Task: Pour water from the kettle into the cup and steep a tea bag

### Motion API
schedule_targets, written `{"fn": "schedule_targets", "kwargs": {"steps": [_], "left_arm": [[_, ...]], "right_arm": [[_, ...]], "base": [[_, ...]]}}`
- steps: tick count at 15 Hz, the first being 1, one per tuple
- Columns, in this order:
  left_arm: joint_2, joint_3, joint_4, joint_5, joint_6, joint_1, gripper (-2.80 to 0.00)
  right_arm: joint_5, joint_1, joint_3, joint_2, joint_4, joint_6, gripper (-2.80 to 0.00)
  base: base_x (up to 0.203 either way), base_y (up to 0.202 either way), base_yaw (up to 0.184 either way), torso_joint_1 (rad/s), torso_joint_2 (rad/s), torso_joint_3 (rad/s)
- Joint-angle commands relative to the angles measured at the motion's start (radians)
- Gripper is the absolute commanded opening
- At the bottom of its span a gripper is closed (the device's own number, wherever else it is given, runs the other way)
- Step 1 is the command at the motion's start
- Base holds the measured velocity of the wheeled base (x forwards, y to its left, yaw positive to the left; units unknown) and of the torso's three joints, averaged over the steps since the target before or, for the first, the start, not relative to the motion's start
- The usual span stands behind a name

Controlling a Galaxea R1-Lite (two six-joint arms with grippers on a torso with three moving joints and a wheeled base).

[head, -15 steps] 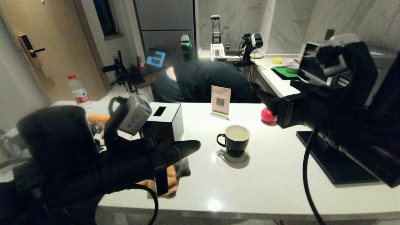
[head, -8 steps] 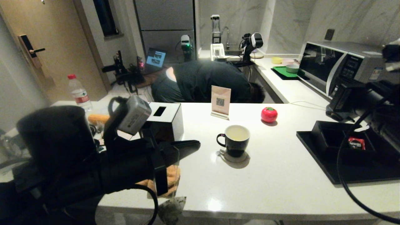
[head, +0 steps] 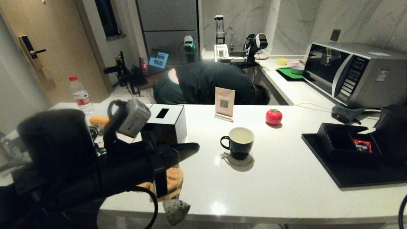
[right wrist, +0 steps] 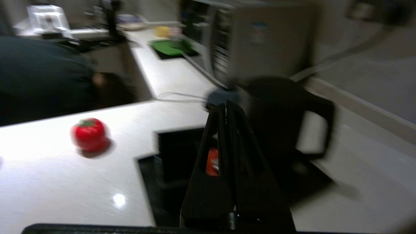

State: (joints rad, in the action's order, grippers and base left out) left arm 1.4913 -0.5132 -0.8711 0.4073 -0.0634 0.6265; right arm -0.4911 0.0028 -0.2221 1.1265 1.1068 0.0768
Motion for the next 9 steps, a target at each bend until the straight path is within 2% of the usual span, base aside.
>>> {"fn": "schedule_targets", "kwargs": {"steps": [1,4,7,9], "left_arm": [[0.0,0.002,-0.006,0.002,-0.004,-0.007,-2.8],[0.0,0.007,-0.006,0.002,-0.032,-0.008,-2.8],[0.0,0.005,-0.006,0.002,-0.036,-0.019,-2.8],[0.0,0.005,-0.006,0.002,-0.036,-0.022,-2.8]], "right_arm": [[0.008,-0.048,0.106,-0.168,-0.003,-0.001,-2.8],[0.07,-0.055,0.177,-0.354,-0.095,0.0,-2.8],[0.162,-0.049,0.175,-0.58,-0.36,0.003,-2.8],[0.234,0.002,0.171,-0.618,-0.458,0.004,-2.8]], "base": [[0.0,0.0,0.0,0.0,0.0,0.0],[0.0,0.0,0.0,0.0,0.0,0.0],[0.0,0.0,0.0,0.0,0.0,0.0],[0.0,0.0,0.0,0.0,0.0,0.0]]}}
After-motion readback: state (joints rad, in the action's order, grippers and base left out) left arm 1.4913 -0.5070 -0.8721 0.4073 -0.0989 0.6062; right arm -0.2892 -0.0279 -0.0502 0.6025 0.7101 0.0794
